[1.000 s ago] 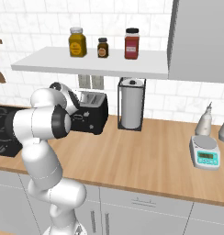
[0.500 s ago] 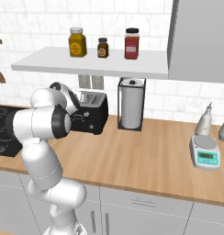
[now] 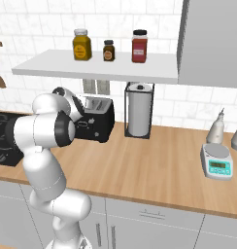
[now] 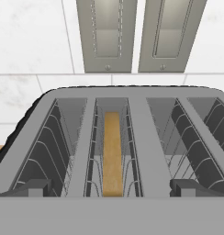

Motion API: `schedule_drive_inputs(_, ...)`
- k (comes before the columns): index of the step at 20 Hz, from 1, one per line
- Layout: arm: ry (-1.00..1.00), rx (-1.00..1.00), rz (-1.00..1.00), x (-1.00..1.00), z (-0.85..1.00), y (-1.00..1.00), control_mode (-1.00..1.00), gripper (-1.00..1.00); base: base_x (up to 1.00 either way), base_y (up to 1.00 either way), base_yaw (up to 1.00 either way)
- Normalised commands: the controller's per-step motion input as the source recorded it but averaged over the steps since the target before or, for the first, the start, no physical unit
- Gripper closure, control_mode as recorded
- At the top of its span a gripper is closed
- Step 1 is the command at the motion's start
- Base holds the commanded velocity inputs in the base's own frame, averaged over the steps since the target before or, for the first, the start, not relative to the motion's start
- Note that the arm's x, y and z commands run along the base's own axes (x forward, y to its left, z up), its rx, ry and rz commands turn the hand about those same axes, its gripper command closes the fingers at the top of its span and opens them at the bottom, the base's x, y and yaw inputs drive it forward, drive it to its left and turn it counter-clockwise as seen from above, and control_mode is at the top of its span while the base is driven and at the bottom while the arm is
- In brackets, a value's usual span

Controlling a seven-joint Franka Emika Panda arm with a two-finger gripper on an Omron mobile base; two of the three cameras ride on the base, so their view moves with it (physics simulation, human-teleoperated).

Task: Start the toaster. Once the lever pops up, take the bread to the plate on the dining counter.

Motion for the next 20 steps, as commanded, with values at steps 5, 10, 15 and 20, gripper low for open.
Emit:
schedule_drive_inputs(5,0.00,0.00,0.00,0.00,0.00,0.00,-1.00,-1.00,0.00,0.00,0.00)
schedule_drive_inputs(10,0.00,0.00,0.00,0.00,0.00,0.00,-1.00,-1.00,0.00,0.00,0.00)
schedule_drive_inputs(15,0.00,0.00,0.00,0.00,0.00,0.00,-1.00,-1.00,0.00,0.00,0.00)
schedule_drive_inputs(20,0.00,0.00,0.00,0.00,0.00,0.00,-1.00,-1.00,0.00,0.00,0.00)
